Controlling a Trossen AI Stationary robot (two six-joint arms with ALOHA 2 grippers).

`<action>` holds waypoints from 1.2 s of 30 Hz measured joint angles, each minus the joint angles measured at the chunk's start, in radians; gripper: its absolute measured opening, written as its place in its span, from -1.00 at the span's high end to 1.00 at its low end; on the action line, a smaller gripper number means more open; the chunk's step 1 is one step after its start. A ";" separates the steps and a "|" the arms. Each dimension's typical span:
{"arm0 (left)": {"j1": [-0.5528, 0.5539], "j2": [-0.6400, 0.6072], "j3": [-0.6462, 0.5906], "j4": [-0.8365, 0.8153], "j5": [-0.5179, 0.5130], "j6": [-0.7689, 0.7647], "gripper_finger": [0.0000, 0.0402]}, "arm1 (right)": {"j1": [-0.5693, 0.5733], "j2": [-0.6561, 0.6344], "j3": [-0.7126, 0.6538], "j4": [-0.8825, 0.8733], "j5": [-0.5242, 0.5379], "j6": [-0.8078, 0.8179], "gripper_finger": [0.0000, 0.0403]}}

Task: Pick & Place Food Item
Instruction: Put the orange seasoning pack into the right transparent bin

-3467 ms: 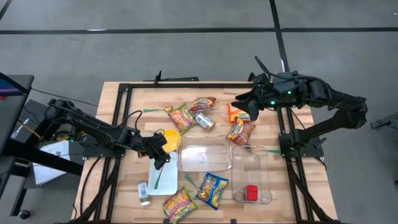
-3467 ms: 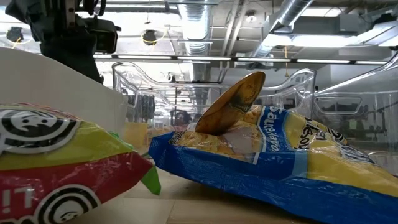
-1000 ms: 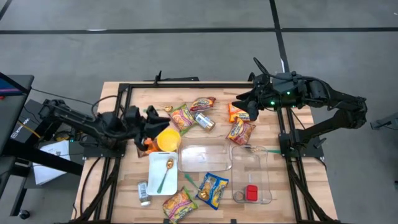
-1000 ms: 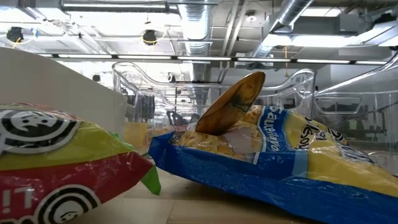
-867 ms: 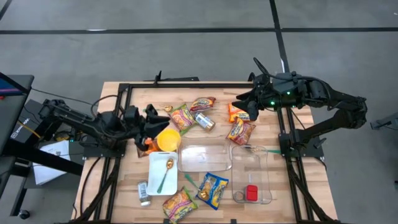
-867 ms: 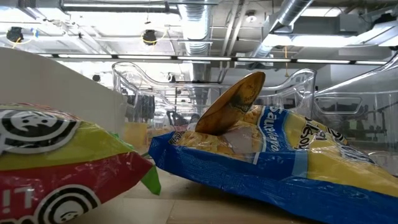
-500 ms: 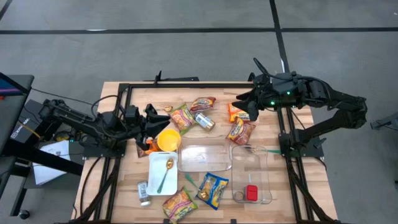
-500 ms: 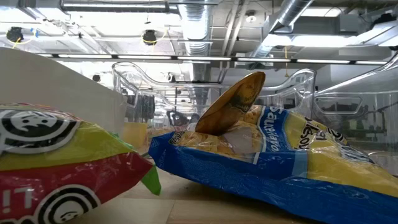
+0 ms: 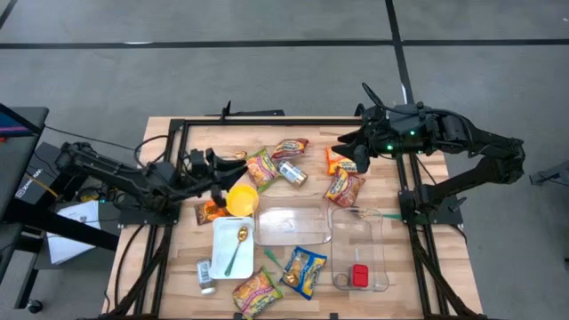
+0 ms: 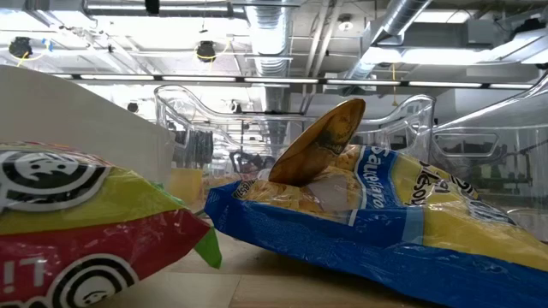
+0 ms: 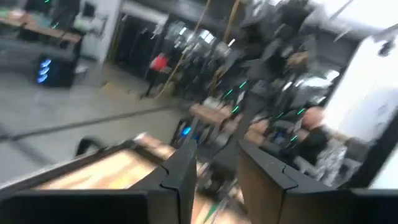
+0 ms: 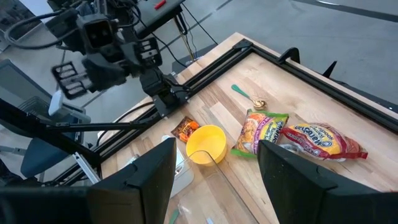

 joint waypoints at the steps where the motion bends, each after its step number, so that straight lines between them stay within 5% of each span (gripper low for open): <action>1: 0.007 -0.002 0.014 -0.053 -0.005 -0.019 0.43 | 0.000 0.000 0.000 -0.001 0.000 0.000 -0.09; 7: 0.072 -0.007 0.125 -0.442 0.009 -0.146 0.23 | -0.003 0.000 0.000 -0.001 0.000 0.000 -0.09; 13: 0.156 -0.008 0.237 -0.862 0.168 -0.247 0.11 | -0.003 0.000 0.000 -0.001 0.000 0.000 -0.09; 21: 0.257 -0.007 0.259 -1.345 0.361 -0.690 0.12 | -0.002 0.000 0.000 -0.005 0.000 0.000 -0.09; 36: 0.245 -0.004 0.135 -1.508 0.414 -1.001 0.20 | -0.002 0.002 0.000 -0.034 0.002 0.000 -0.09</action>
